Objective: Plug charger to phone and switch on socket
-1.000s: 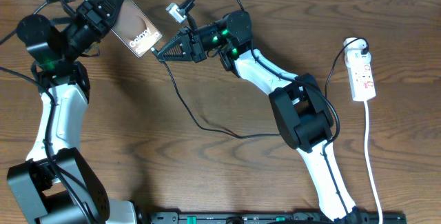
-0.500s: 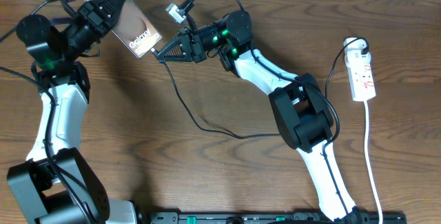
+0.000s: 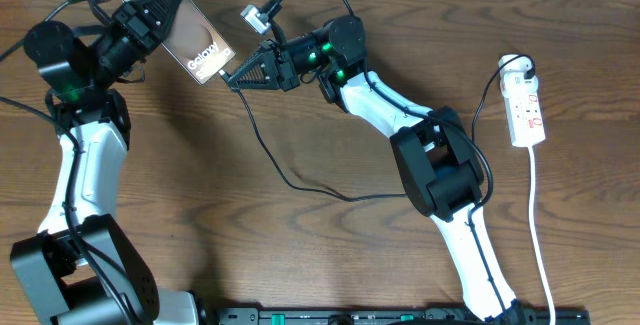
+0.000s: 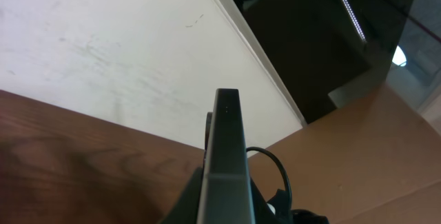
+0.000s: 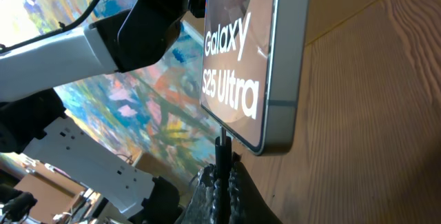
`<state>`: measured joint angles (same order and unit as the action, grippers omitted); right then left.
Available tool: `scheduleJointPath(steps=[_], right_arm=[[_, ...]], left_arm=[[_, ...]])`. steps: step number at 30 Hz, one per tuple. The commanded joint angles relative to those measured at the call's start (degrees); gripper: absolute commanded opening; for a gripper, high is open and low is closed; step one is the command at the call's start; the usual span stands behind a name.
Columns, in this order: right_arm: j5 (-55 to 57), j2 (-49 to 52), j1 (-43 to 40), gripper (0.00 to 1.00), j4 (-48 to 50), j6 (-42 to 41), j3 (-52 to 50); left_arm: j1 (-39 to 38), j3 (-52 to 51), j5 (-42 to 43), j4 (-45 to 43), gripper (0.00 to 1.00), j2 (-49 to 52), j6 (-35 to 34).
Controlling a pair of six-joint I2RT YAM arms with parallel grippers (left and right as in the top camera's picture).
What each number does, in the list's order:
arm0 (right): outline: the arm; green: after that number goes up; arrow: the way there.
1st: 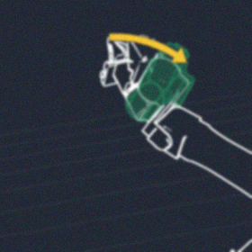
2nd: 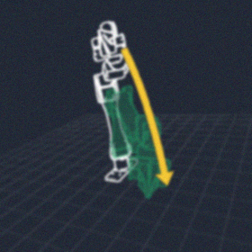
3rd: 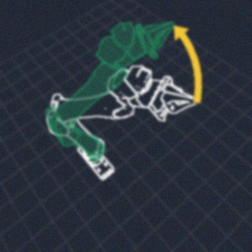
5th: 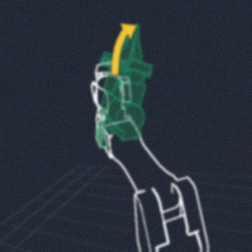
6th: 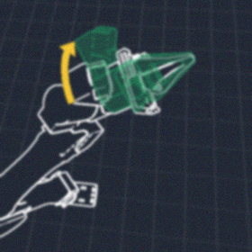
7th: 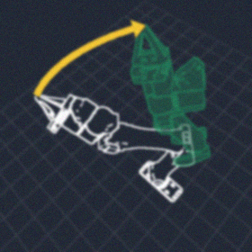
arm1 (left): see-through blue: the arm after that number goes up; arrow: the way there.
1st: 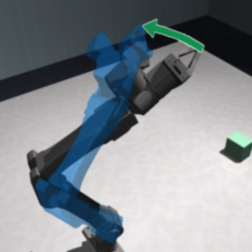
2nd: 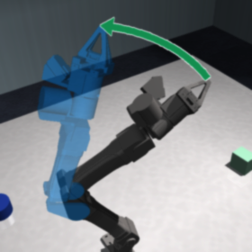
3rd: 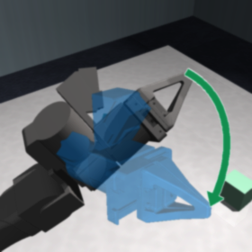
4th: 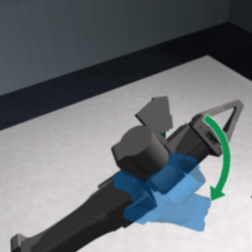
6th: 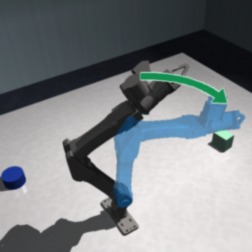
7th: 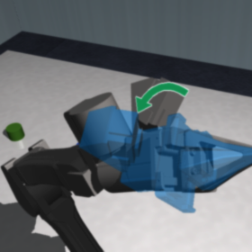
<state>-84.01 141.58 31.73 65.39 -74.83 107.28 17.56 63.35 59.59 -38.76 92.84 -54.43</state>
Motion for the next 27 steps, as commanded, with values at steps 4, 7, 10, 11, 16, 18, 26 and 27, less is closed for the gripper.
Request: scheduleJointPath(steps=[4, 7, 10, 11, 16, 18, 26, 27], right_arm=[[3.45, -1.81, -0.39, 0.01, 0.24, -0.55, 0.92], [3.28, -1.81, -0.39, 0.01, 0.26, -0.52, 0.94], [3.28, -1.81, -0.44, 0.01, 0.48, -0.55, 0.94], [3.28, -1.81, -0.46, 0.01, 0.48, -0.55, 0.94], [3.32, -1.81, -0.52, 0.01, 1.05, -1.46, 0.94], [3.32, -1.81, -0.52, 0.01, 1.11, -1.92, 0.94], [3.98, -1.81, -0.52, 0.01, 1.14, -5.27, 0.94], [3.98, -1.81, -0.52, 0.01, 1.14, -5.33, 0.94]], left_arm=[[-0.15, 0.63, 1.51, -0.26, 0.07, -1.09, -2.47], [-0.15, 0.63, 1.68, -0.26, 0.07, -1.09, -2.43], [-0.15, 0.63, 2.23, -0.28, 0.07, -1.09, -2.4], [-0.13, 0.63, 2.49, -0.28, 0.08, -1.09, -2.36], [-0.22, 0.63, 3.19, -0.28, 0.07, -1.09, -2.16], [-0.31, 0.63, 3.48, -0.28, 0.07, -1.09, -2.16], [-0.31, 0.63, 4.72, -0.28, 0.08, -1.09, -1.77], [-0.31, 0.63, 4.72, -0.28, 0.07, -1.09, -1.77]])
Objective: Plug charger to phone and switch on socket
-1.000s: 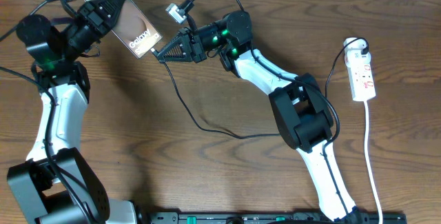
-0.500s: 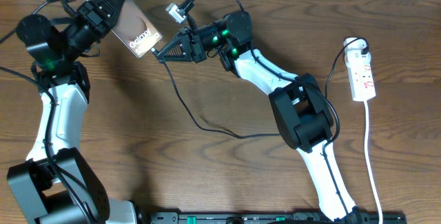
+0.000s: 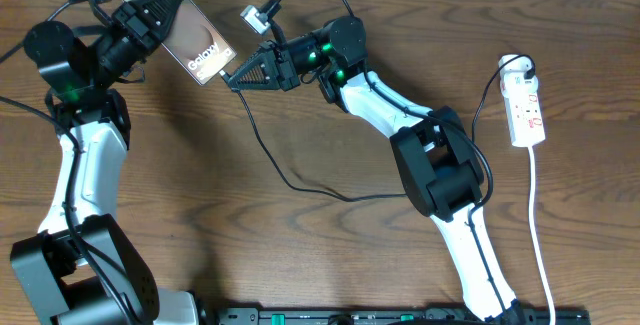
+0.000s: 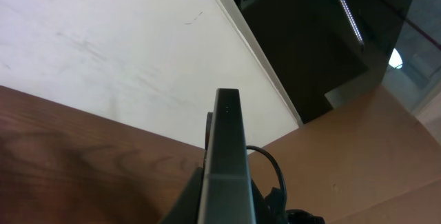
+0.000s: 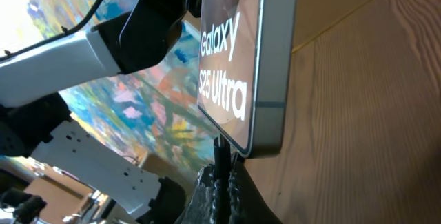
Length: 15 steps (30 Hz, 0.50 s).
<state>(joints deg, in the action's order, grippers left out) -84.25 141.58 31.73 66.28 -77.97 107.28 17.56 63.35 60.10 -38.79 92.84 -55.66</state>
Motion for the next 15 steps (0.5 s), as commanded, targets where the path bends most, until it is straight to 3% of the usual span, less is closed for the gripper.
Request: scheduleJointPath(steps=[1, 15], right_arm=[[4.22, -1.81, -0.52, 0.01, 0.24, -2.19, 0.94], [4.22, -1.81, -0.55, 0.01, 0.42, -3.67, 0.94]], left_arm=[[-0.31, 0.63, 4.26, -0.26, 0.07, -1.09, -0.55], [-0.31, 0.63, 6.99, -0.26, 0.07, -1.09, -0.55]])
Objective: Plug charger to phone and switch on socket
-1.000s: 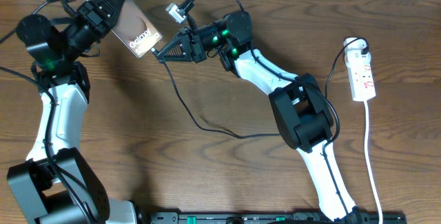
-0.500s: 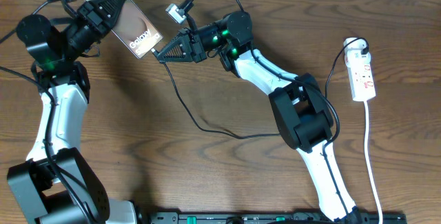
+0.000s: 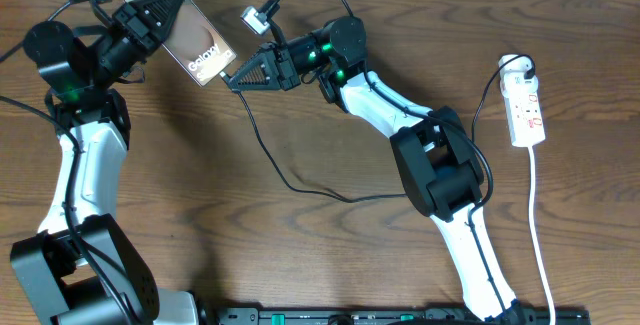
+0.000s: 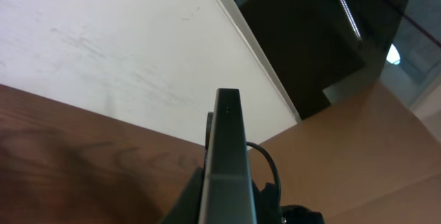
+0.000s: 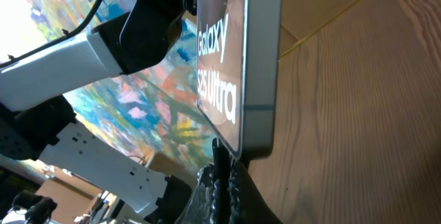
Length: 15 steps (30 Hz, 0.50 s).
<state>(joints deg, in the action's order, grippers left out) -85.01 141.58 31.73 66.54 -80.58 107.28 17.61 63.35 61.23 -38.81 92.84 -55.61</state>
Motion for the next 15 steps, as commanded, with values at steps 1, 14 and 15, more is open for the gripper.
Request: scheduleJointPath(steps=[1, 14, 15], right_arm=[[4.98, -1.81, -0.55, 0.01, 0.17, -1.14, 0.94], [5.01, -1.81, -0.57, 0.01, 6.38, -5.4, 0.94], [4.98, -1.81, -0.57, 0.01, 6.38, -5.38, 0.94]], left_arm=[[-0.35, 0.63, 5.97, -0.24, 0.08, -1.09, -0.59], [-0.61, 0.63, 5.35, -0.24, 0.07, -1.09, 1.11], [-0.61, 0.63, 5.38, -0.24, 0.08, -1.09, 1.11]])
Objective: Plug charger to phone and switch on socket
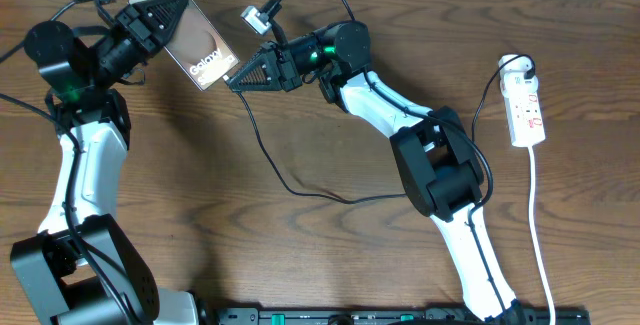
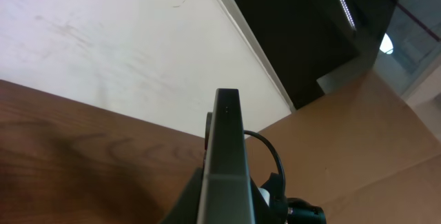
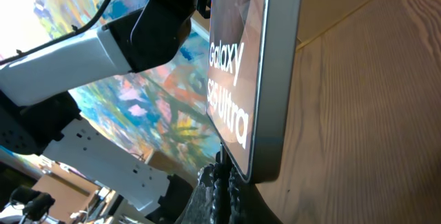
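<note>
The phone [image 1: 197, 45], screen reading "Galaxy S25 Ultra", is held off the table at the upper left by my left gripper [image 1: 150, 15], shut on its upper end. In the left wrist view the phone [image 2: 226, 162] shows edge-on between the jaws. My right gripper [image 1: 232, 81] is shut on the charger plug, whose tip meets the phone's lower edge [image 3: 265, 162]; whether it is seated is hidden. The black cable [image 1: 270, 155] trails over the table. The white socket strip [image 1: 526, 110] lies at the far right with the charger's adapter [image 1: 515, 65] plugged in.
A white cord [image 1: 540, 245] runs from the socket strip toward the table's front edge. A black rail [image 1: 380, 315] lies along the front. The wooden table [image 1: 300, 255] is bare in the middle apart from the cable loop.
The phone's lower end has shifted slightly right and down toward the right gripper. In the right wrist view the phone's bottom edge sits lower over the plug tip.
At every earlier moment my left gripper held the phone raised and my right gripper held the plug just below its lower edge. The phone's angle and position changed a little each time; now its lower edge covers the plug tip.
</note>
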`<state>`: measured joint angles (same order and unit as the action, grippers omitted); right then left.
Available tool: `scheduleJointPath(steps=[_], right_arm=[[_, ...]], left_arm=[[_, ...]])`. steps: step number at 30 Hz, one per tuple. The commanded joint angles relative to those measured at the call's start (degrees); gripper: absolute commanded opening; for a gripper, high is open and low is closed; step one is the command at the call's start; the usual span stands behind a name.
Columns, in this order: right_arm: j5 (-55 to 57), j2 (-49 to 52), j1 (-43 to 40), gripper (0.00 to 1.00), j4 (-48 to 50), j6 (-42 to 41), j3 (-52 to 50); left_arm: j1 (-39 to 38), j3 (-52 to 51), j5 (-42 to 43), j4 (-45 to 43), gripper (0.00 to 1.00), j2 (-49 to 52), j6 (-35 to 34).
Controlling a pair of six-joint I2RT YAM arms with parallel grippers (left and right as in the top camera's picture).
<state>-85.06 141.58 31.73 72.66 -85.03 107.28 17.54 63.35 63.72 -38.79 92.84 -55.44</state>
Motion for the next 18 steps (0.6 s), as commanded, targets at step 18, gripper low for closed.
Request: scheduleJointPath(steps=[18], right_arm=[[5.05, -1.81, -0.37, 0.01, 0.2, -0.9, 0.94]], left_arm=[[-2.25, 0.63, 2.64, -0.28, 0.07, -1.09, 0.11]])
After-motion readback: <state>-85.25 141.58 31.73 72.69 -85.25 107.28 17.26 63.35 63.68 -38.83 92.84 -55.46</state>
